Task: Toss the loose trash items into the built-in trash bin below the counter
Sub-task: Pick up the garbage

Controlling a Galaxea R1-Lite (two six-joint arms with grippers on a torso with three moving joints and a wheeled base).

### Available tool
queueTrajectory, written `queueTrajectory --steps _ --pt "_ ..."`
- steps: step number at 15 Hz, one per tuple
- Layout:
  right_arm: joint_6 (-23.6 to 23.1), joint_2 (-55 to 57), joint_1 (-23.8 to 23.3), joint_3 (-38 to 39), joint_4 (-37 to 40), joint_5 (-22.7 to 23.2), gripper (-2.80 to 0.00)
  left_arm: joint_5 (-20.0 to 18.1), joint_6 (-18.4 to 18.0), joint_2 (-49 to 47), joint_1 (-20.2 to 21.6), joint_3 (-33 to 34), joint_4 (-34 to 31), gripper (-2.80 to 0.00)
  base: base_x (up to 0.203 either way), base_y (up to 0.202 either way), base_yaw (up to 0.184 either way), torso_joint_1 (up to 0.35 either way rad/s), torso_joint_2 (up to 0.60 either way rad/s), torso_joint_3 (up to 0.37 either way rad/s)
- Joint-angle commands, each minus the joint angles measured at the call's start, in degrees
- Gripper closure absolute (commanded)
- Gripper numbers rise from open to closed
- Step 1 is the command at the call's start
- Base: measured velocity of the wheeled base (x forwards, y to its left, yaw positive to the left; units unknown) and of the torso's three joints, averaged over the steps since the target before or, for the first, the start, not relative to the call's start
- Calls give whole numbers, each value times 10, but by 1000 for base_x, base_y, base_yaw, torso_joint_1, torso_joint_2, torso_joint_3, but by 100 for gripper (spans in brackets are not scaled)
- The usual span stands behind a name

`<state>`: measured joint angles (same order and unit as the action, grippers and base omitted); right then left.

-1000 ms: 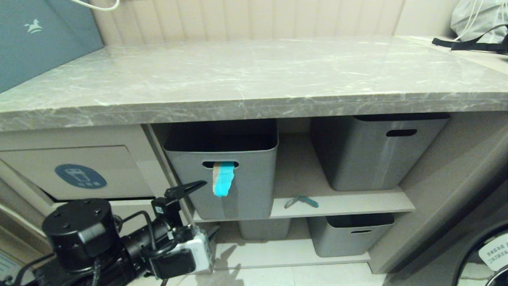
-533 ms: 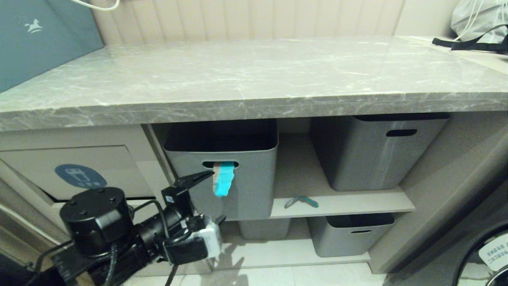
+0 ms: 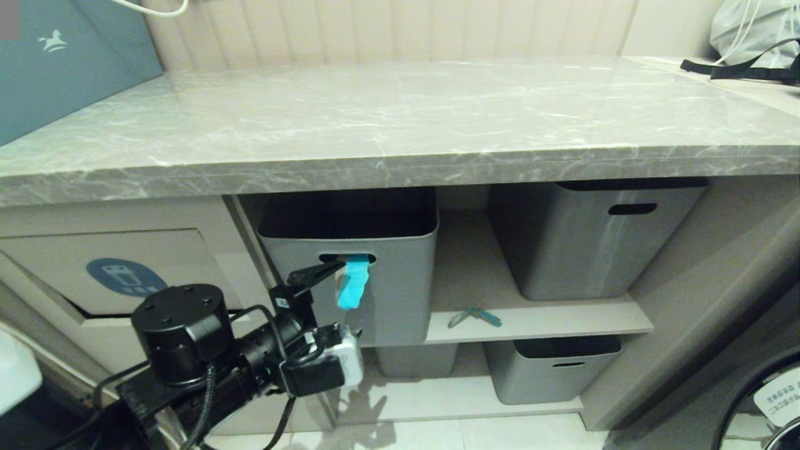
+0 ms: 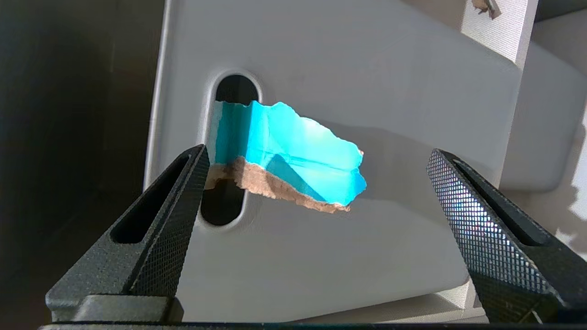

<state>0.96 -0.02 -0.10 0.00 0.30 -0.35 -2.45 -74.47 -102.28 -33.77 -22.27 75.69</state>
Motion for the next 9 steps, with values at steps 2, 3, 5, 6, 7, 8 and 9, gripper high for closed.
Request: queueTrajectory --steps 2,3,5,6,7,8,9 --pt "0 0 0 0 0 0 0 -1 -4 -15 6 -8 5 -280 0 0 0 0 0 0" --pt "0 0 0 0 0 0 0 -1 -4 -20 7 -13 5 -280 0 0 0 0 0 0" --pt "0 0 0 0 0 0 0 -1 -4 -27 9 -24 5 -280 0 0 0 0 0 0" --pt "0 0 0 0 0 0 0 -1 -4 -31 10 -32 5 -280 0 0 0 0 0 0" --pt "0 0 0 0 0 0 0 -1 -6 -35 11 -37 5 -280 0 0 0 0 0 0" --pt "0 0 0 0 0 0 0 -1 -9 -36 11 -40 5 -280 0 0 0 0 0 0" --pt "0 0 0 0 0 0 0 -2 -10 -38 14 -41 5 -280 0 0 0 0 0 0"
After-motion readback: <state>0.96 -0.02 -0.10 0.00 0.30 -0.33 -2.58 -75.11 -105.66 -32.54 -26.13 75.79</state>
